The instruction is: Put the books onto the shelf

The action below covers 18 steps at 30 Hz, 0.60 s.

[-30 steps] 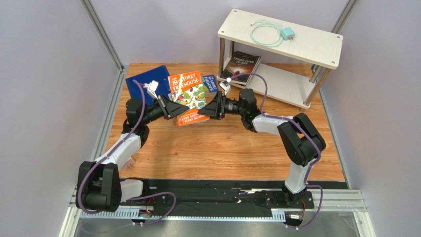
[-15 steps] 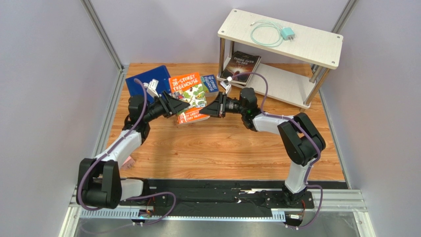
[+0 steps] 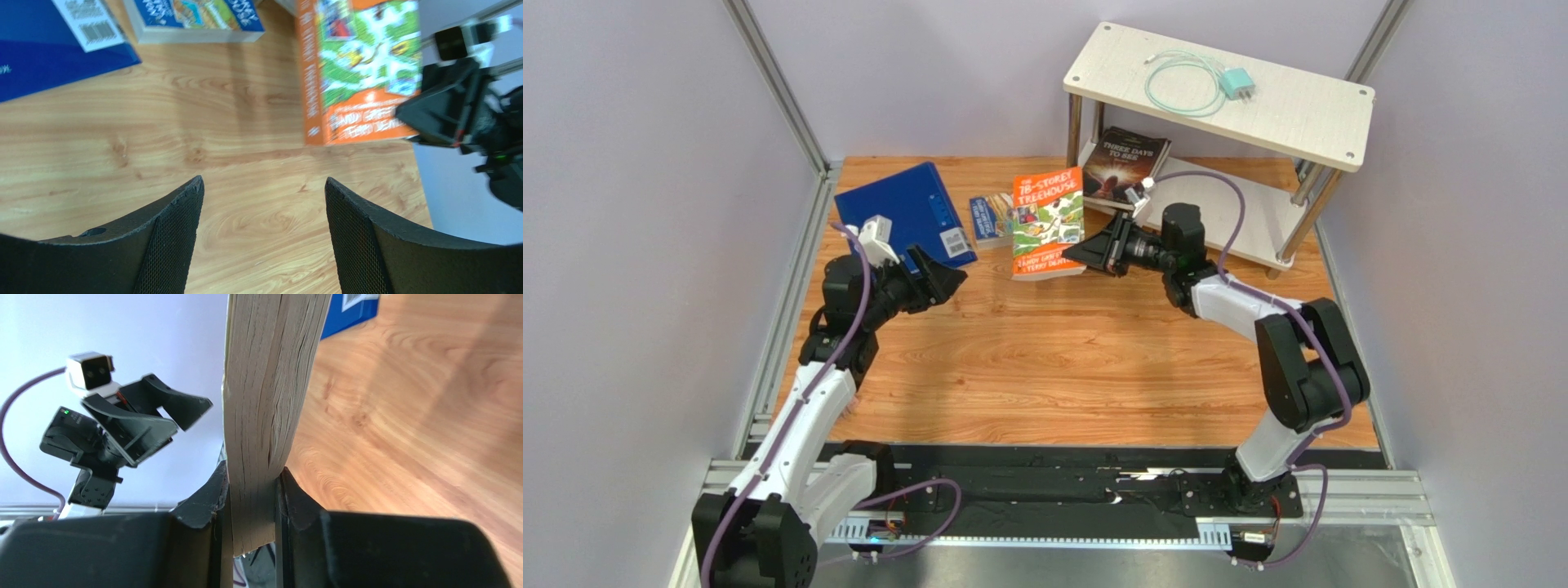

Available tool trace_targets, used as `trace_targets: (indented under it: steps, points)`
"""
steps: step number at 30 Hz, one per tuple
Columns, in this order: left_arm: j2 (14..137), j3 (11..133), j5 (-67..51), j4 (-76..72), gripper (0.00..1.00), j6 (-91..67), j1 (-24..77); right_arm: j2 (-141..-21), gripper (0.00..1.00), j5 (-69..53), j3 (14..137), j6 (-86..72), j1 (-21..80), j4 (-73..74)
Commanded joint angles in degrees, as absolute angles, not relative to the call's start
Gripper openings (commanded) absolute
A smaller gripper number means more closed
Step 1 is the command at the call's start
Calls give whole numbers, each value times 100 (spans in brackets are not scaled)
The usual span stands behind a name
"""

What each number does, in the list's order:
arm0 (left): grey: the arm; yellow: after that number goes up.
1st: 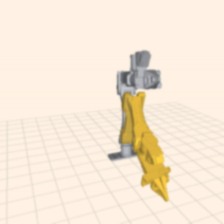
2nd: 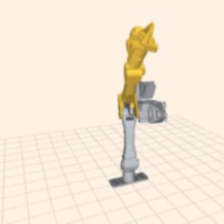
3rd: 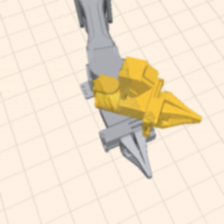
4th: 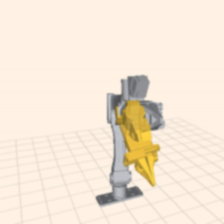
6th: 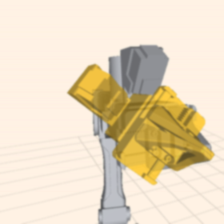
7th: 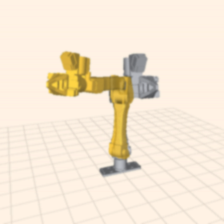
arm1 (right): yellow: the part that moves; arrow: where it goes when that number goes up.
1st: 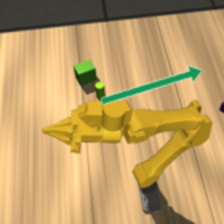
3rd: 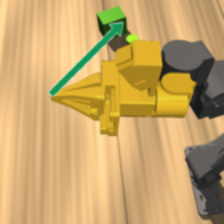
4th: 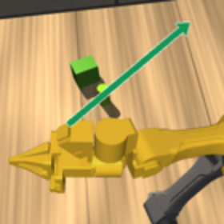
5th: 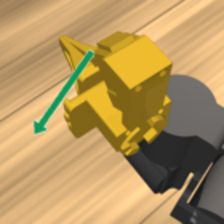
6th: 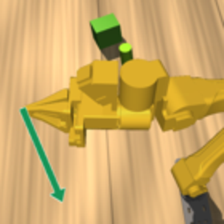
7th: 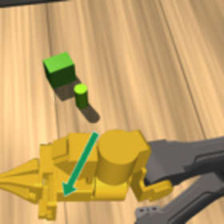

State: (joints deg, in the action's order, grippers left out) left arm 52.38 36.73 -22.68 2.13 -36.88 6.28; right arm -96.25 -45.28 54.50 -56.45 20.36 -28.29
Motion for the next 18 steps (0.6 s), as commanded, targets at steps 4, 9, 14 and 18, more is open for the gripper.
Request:
trace_targets:
  steps: [4, 9, 14, 18]
  points:
    - [5379, 3270, -2268, 220, 77, -3472, 642, -8816, 0, -4246, 5537, -4975, 1557, -2549]
    - [5370, 3173, -2329, 167, 76, -3428, 642, -8657, 0, -3912, 5432, -4825, 1214, -2312]
    - [5361, 3111, -2338, 263, 76, -3322, 642, -8753, 0, -3577, 5282, -5062, 862, -2689]
    - [5248, 3032, -2320, 360, 76, -3243, 642, -8947, 0, -3568, 5291, -5255, 668, -3102]
